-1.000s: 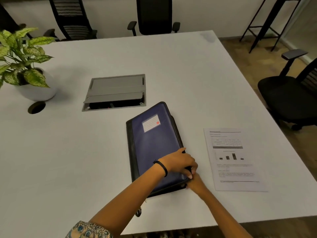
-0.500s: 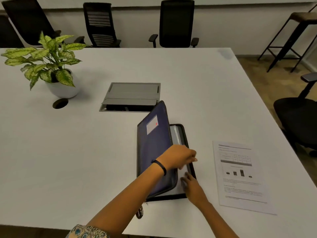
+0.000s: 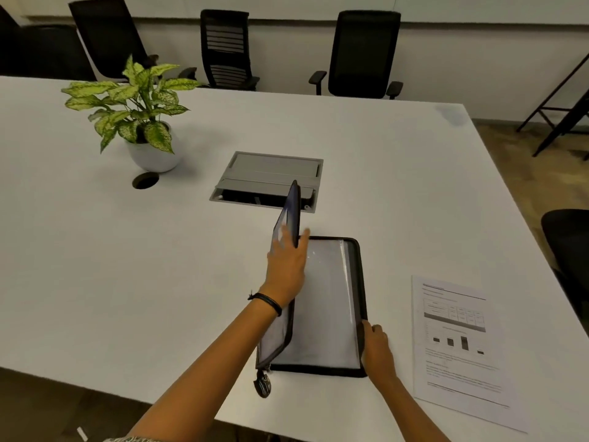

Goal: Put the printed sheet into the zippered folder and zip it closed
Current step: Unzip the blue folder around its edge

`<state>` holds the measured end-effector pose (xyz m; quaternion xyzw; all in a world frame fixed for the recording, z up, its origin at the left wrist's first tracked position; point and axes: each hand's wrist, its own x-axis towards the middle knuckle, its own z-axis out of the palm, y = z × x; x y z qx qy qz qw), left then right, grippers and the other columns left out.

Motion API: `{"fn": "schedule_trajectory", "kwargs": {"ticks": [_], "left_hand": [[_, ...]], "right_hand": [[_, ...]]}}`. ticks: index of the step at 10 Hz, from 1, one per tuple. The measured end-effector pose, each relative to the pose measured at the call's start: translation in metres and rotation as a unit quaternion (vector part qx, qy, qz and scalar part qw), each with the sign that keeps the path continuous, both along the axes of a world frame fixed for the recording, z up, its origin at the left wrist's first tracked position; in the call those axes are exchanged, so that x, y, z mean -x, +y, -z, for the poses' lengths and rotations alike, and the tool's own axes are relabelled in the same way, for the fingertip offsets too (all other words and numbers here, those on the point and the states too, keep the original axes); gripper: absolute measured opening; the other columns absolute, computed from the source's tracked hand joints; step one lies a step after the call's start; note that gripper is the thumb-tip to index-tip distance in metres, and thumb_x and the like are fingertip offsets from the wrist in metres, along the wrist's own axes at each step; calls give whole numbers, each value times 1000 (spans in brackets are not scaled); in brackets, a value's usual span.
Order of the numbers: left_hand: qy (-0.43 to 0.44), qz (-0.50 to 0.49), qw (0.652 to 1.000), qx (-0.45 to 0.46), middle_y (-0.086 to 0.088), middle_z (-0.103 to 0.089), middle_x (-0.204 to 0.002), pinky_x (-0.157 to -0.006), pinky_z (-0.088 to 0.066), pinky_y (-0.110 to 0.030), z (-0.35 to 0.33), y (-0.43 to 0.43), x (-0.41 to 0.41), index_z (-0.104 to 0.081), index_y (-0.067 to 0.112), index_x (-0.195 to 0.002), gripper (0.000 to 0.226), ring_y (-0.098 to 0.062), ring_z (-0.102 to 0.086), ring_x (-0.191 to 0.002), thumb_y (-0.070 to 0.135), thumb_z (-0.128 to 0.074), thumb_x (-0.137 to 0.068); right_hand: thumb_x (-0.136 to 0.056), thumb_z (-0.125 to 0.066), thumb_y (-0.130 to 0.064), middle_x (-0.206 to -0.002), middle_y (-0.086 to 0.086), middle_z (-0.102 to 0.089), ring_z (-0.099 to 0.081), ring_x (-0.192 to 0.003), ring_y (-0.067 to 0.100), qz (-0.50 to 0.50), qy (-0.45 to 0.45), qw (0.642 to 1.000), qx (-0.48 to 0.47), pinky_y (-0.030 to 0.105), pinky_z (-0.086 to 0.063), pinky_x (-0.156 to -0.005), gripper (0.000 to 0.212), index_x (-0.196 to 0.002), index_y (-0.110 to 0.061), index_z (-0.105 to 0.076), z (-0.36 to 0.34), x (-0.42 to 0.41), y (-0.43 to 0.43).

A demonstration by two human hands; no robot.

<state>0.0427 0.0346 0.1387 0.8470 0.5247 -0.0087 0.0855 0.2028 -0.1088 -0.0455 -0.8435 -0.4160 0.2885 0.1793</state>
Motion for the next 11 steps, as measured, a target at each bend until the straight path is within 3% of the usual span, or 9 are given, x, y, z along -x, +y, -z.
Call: {"fn": "schedule_trajectory", "kwargs": {"ticks": [1,2,3,4,5,7,8,9,11], "left_hand": [[-30,-35,999,23,-30,-45,-136,-77,-51,-36,-6,9,23,2,12,-150,67,-36,-62,-97,0,-35,-95],[-35,-36,999,6,-21,-65,-100,-68,-48,-35,-10,22,47,0,12,-150,68,-31,-61,-79,0,-36,-94],[-70,-55,996,18,-23,-65,-94,-61,-41,-32,-11,29,68,-2,15,-150,69,-31,-57,-72,0,-39,-94],[-119,-63,990,49,-25,-65,-99,-65,-44,-31,-8,39,96,-5,19,-150,72,-32,-59,-77,3,-45,-94],[-159,-83,981,75,-24,-62,-115,-78,-49,-34,-4,47,124,-8,22,-150,73,-37,-62,-95,7,-50,-93],[-150,-148,973,98,-20,-47,-140,-99,-45,-47,10,64,167,-11,28,-149,71,-39,-52,-120,11,-52,-94],[-140,-171,972,80,-20,-48,-137,-98,-44,-45,21,68,179,-15,25,-149,70,-38,-51,-120,8,-53,-93],[-136,-192,969,71,-22,-49,-132,-95,-45,-43,33,69,188,-18,22,-149,69,-37,-52,-116,6,-54,-92],[-142,-204,964,96,-23,-49,-130,-93,-44,-44,61,71,198,-20,20,-149,67,-38,-50,-116,5,-54,-92]], "right_hand": [[-91,-41,1,-119,22,-49,-51,-105,38,14,2,1000,23,42,-45,-87,37,-127,-4,-39,-5,-4,8],[-88,-46,7,-109,23,-56,-57,-89,31,-18,-6,999,39,38,-51,-78,30,-118,3,-46,-5,-9,10],[-87,-48,8,-101,20,-58,-57,-81,29,-24,-2,999,27,33,-48,-67,26,-113,4,-48,-6,-9,8],[-88,-48,8,-79,3,-48,-49,-74,18,-30,-9,999,33,29,-44,-61,19,-103,-5,-48,-5,-9,8],[-87,-49,8,-76,1,-44,-47,-73,17,-29,-9,999,44,27,-42,-56,19,-96,-9,-44,-3,-10,7],[-85,-51,7,-65,-6,-36,-50,-74,19,-18,0,997,68,24,-40,-61,22,-89,-10,-38,-3,-12,7],[-85,-53,5,-80,7,-54,-50,-73,19,-11,-3,995,97,24,-39,-58,21,-104,-1,-47,-2,-15,6],[-85,-56,0,-93,15,-59,-52,-74,20,-1,-2,993,121,24,-43,-61,19,-102,-3,-47,-3,-20,2],[-85,-56,-7,-73,1,-48,-52,-70,17,30,-8,989,146,25,-46,-60,10,-91,-7,-49,0,-30,-12]]}}
